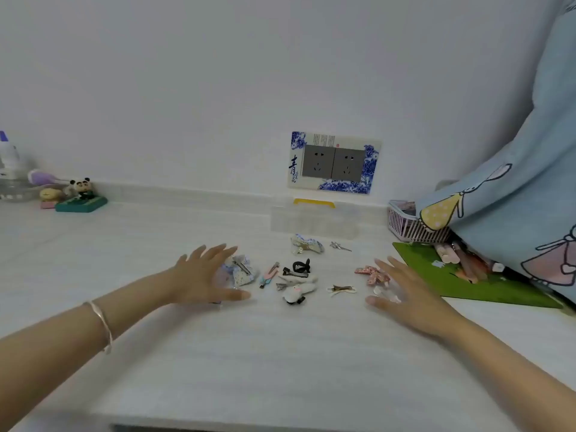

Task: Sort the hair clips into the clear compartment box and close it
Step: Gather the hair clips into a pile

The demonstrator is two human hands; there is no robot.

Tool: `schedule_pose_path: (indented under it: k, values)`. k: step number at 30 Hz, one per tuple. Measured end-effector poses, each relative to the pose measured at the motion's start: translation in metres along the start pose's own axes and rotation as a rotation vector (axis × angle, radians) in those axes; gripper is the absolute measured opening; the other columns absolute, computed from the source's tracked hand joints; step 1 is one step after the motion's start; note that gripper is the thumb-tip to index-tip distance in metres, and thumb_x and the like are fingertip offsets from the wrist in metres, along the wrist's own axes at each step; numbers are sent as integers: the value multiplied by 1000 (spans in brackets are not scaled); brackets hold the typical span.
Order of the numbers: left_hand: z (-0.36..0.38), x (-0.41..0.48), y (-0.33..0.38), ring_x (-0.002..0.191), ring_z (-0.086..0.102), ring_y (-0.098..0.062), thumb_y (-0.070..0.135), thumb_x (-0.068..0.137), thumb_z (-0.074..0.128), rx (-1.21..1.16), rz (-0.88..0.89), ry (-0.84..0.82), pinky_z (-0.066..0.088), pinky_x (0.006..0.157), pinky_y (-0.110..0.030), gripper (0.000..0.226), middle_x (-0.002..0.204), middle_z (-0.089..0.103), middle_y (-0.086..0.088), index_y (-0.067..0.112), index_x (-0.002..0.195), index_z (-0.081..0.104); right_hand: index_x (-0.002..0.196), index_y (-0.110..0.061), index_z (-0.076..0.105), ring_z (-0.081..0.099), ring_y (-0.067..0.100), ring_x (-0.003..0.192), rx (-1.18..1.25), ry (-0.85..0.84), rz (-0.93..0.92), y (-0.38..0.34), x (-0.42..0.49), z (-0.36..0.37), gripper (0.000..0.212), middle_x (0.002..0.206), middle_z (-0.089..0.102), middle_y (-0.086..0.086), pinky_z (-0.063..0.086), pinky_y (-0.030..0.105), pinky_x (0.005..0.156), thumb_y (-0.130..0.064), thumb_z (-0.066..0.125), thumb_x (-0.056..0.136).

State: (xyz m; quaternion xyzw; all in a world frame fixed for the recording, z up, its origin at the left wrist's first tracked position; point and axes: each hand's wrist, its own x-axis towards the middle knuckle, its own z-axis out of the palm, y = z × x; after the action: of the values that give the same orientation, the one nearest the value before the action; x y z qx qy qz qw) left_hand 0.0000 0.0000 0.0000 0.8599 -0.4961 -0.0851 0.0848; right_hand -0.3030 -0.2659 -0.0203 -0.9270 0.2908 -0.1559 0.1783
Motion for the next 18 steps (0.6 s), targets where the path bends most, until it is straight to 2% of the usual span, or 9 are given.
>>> schedule_pose_path:
  k: [4,8,11,15,18]
  values:
    - [13,-5,-7,146,4,-20,92,55,35,-20,19,27,13,117,-46,114,158,5,8,35,146,-1,142,-47,26,11,2,142,263,26,86,3,-6,3,91,156,17,-14,12,29,113,-81,51,61]
    - [28,9,16,145,8,-14,95,53,30,-52,135,89,12,118,-38,119,158,9,5,29,148,4,138,-44,33,12,-2,141,346,-13,17,-22,4,16,90,141,29,-30,13,25,114,-82,54,58]
    - [35,21,40,144,7,-13,93,56,32,-103,206,94,6,115,-27,120,159,9,2,21,149,6,139,-41,36,11,0,142,360,-69,5,-45,14,26,96,141,27,-32,15,33,118,-84,54,55]
    - [42,32,73,145,2,-10,81,66,45,-147,282,71,6,117,-28,114,159,3,2,16,149,0,142,-44,27,9,4,144,334,-134,-42,-69,20,43,95,156,16,-15,14,39,119,-85,50,59]
    - [49,34,84,144,-5,-8,79,68,47,-155,335,25,0,116,-25,113,159,-3,4,19,148,-5,143,-43,25,9,6,145,355,-143,-90,-73,22,51,95,156,19,-15,15,41,119,-86,47,61]
